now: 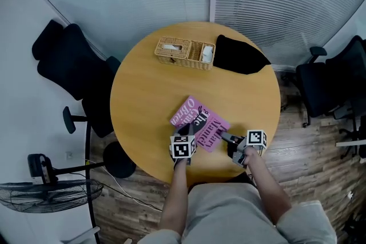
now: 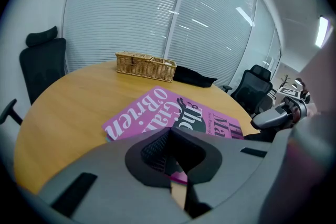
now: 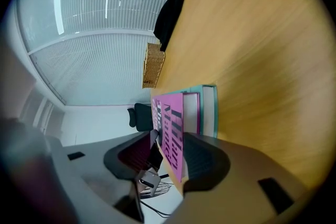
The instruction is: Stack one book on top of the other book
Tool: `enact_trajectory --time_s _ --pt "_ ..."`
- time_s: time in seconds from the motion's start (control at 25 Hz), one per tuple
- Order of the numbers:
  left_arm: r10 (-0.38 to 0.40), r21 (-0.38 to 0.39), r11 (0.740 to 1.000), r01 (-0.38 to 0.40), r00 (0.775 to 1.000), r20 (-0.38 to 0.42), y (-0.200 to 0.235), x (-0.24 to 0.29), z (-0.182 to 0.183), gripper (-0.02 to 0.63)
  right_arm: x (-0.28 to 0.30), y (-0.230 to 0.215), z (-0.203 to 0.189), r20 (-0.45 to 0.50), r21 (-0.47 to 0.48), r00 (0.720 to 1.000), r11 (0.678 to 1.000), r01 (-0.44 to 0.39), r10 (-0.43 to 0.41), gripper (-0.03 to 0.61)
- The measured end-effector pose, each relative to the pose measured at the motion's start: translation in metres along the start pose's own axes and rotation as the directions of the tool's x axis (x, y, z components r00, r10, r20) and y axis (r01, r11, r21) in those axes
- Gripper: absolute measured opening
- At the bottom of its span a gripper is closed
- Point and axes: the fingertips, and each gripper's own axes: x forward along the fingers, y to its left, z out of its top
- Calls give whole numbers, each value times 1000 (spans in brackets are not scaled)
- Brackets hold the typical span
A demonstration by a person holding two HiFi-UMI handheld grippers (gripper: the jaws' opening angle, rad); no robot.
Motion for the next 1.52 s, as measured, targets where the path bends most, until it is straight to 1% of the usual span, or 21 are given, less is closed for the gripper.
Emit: enact_trajectory --time_s 0.16,0.32,0.4,0.52,0.6,0.68,0.76,0.8,0.88,0.92,1.0,1.12,1.2,1.28,1.32,1.36,1.44,1.52 --pt "3 3 1000 -3 1000 5 0 0 2 28 -1 2 4 15 -20 1000 1000 -1 1 210" --pt "8 11 1000 -8 1000 10 -3 3 3 28 -8 2 7 40 -19 999 1000 -17 18 209" --pt "13 1 1000 -13 1000 14 -2 2 3 28 -17 3 6 53 -22 998 999 -31 32 207" --pt "33 -3 999 -33 999 29 -2 -6 1 29 -40 1 4 78 -52 997 998 -23 27 207" --pt "46 -16 999 -46 998 36 -6 -15 -1 28 -55 0 9 107 -105 994 994 -8 19 206" --pt "54 -21 998 -53 998 35 -16 -23 -6 28 -68 6 14 133 -180 991 984 2 22 203" --pt "65 -34 997 -64 997 40 -28 -35 -13 28 -77 13 13 129 -278 992 960 26 10 202" --pt "72 -47 996 -70 996 45 -34 -41 -18 28 -80 15 10 116 -336 993 941 44 -5 202" --pt "86 -72 994 -81 995 57 -47 -54 -25 29 -84 21 4 83 -460 995 884 79 -46 202" --pt "93 -80 993 -87 994 63 -53 -61 -29 28 -85 25 1 67 -522 996 848 91 -66 202" --pt "107 -98 990 -99 991 76 -65 -75 -37 28 -86 34 -7 42 -635 994 766 103 -99 202" --pt "133 -134 984 -119 986 102 -82 -95 -50 28 -89 44 -19 21 -773 990 625 106 -143 202" --pt "152 -169 977 -129 980 127 -92 -106 -55 28 -91 53 -24 33 -852 986 512 113 -164 202" --pt "167 -205 970 -134 974 154 -101 -117 -58 28 -91 61 -33 53 -912 983 393 118 -174 198" --pt "173 -215 967 -136 971 166 -107 -122 -59 29 -91 63 -40 55 -933 982 341 115 -180 198" --pt "179 -220 966 -138 968 176 -112 -127 -61 28 -91 65 -46 54 -949 981 297 109 -185 198" --pt "192 -223 964 -147 962 196 -123 -137 -61 29 -92 68 -58 56 -970 980 224 99 -193 198" --pt "209 -228 961 -158 953 219 -132 -147 -60 29 -96 71 -66 67 -981 980 164 99 -188 198"
